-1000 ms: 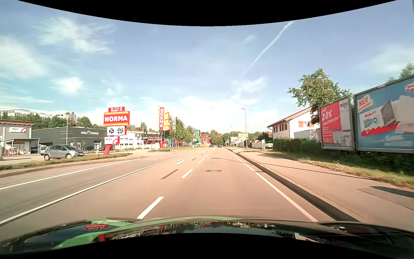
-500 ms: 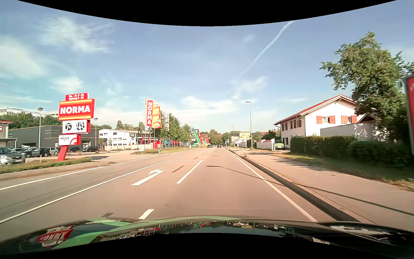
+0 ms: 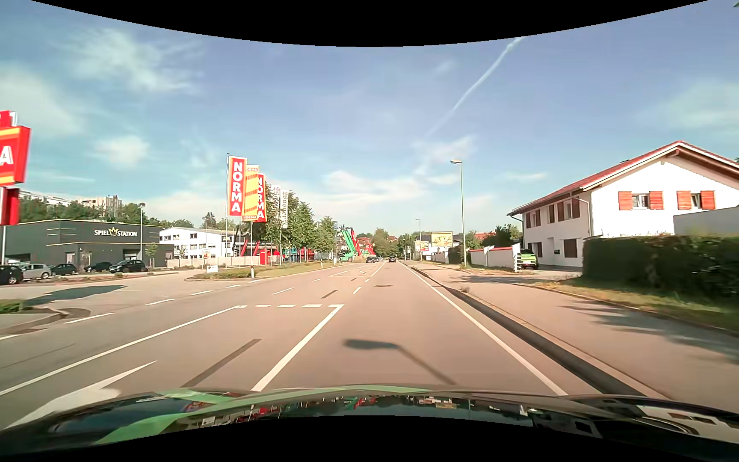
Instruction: Follow the waypoints while adhering to traffic rules and regulations
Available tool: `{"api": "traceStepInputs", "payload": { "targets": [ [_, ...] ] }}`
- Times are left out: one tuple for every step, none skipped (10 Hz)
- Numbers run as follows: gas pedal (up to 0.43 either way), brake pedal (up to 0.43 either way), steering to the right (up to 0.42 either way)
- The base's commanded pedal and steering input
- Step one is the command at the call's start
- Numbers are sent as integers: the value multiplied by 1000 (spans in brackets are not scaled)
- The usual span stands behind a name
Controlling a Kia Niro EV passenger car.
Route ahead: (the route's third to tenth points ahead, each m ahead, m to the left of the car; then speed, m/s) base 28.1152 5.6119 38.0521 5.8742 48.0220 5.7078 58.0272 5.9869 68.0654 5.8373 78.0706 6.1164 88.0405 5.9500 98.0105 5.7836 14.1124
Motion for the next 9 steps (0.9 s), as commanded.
{"api": "traceStepInputs", "payload": {
  "targets": [
    [169, 0, -4],
    [169, 0, -4],
    [169, 0, -4],
    [169, 0, -4],
    [150, 0, -4],
    [138, 0, -3],
    [138, 0, -3],
    [150, 0, -3],
    [157, 0, -1]
  ]
}}
